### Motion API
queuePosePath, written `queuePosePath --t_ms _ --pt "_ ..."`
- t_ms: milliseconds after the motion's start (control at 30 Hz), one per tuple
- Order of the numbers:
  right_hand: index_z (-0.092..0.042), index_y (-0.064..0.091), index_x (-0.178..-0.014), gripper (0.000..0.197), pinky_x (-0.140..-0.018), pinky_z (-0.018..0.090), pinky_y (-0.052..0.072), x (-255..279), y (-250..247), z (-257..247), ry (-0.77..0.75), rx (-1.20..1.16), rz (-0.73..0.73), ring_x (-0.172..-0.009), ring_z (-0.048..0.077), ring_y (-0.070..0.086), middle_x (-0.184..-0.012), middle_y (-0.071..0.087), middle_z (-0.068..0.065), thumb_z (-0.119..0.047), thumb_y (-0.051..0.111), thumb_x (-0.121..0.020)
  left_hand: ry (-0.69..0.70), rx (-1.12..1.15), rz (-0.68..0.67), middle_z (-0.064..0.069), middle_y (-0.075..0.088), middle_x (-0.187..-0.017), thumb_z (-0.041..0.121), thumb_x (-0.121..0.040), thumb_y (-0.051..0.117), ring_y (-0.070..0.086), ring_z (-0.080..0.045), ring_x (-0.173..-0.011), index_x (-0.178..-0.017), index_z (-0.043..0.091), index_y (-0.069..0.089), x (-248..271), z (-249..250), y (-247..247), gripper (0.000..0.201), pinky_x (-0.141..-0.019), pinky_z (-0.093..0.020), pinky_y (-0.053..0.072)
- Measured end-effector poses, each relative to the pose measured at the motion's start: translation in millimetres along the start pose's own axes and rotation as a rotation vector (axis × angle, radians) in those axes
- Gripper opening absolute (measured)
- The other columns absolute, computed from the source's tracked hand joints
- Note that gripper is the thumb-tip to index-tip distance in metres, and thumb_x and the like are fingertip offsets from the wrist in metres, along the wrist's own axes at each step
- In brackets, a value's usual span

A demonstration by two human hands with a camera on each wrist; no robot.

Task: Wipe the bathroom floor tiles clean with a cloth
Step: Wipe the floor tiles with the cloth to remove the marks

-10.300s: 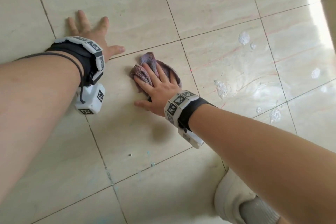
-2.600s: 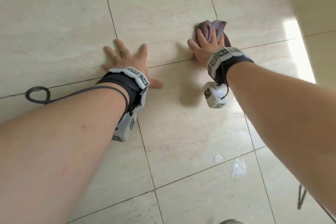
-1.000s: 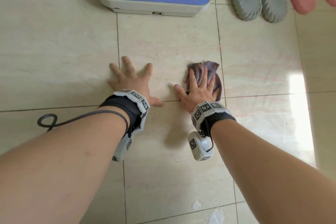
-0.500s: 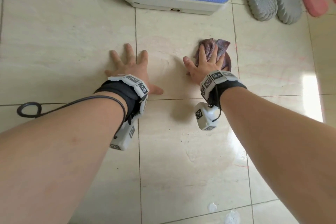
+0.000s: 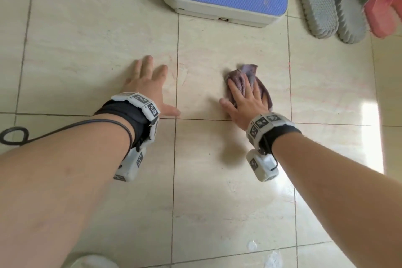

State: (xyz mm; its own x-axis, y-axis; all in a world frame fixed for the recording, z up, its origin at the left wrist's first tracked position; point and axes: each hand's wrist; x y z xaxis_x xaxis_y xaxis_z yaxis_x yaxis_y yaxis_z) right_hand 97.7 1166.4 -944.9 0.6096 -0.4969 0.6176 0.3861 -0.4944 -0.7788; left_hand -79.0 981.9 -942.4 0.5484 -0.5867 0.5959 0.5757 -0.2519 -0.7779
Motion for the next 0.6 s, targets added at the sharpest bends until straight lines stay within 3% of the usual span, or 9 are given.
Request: queuePosePath --t_ms 133,300,400,500,600 --pt "-0.043 0.001 -0.153 0.074 -0.116 0.058 -0.006 -54.6 -31.6 -48.2 0.109 -0.089 0.088 -0.146 0.028 -0.023 -0.161 -0.02 -0.007 -0.073 0.026 -0.091 -0.051 0.028 0.023 -0.006 -0.02 -0.162 0.067 -0.069 0.074 -0.016 -0.031 -0.149 -0.154 0.028 0.002 9.5 -28.3 7.6 0.118 -0.12 -0.05 0.011" --pt "-0.04 0.0 -0.154 0.073 -0.117 0.051 -0.008 -41.1 -11.1 -129.8 -0.195 -0.011 0.018 -0.146 0.027 -0.025 -0.16 -0.022 -0.01 -0.072 0.025 -0.092 -0.085 0.042 0.037 -0.004 -0.021 -0.162 0.071 -0.067 0.072 -0.016 -0.028 -0.149 -0.155 0.03 -0.001 18.1 -46.3 13.4 0.122 -0.121 -0.049 0.01" --pt "-0.044 -0.002 -0.152 0.07 -0.118 0.047 -0.002 -0.5 14.5 -107.0 -0.302 0.088 -0.02 -0.146 0.021 -0.024 -0.159 -0.023 -0.014 -0.07 0.023 -0.093 -0.124 0.048 0.03 -0.001 -0.022 -0.162 0.073 -0.067 0.071 -0.015 -0.026 -0.149 -0.155 0.032 -0.002 26.7 -51.9 12.5 0.122 -0.121 -0.049 0.01" --pt "-0.048 -0.005 -0.151 0.067 -0.119 0.049 0.001 15.5 21.1 -64.7 -0.236 0.149 -0.046 -0.147 0.018 -0.022 -0.159 -0.023 -0.016 -0.07 0.021 -0.093 -0.146 0.05 0.022 0.0 -0.023 -0.161 0.074 -0.067 0.07 -0.015 -0.026 -0.149 -0.155 0.033 -0.003 35.1 -55.3 13.7 0.121 -0.119 -0.053 0.012" --pt "-0.048 -0.003 -0.151 0.067 -0.118 0.055 -0.002 -6.2 6.4 -65.7 -0.147 0.099 -0.018 -0.147 0.02 -0.022 -0.16 -0.022 -0.013 -0.07 0.022 -0.093 -0.136 0.056 0.008 -0.002 -0.022 -0.161 0.071 -0.067 0.072 -0.016 -0.028 -0.149 -0.155 0.031 -0.002 37.7 -56.5 13.6 0.122 -0.118 -0.055 0.013"
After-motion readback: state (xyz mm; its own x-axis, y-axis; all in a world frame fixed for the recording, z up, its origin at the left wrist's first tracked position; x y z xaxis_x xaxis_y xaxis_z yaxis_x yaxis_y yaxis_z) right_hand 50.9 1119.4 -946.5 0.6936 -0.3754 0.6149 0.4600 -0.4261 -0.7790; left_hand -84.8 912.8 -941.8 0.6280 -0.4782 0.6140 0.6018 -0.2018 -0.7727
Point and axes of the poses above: each hand's wrist, its own x-axis away from the middle knuckle, its own y-axis out of the palm, z = x × y
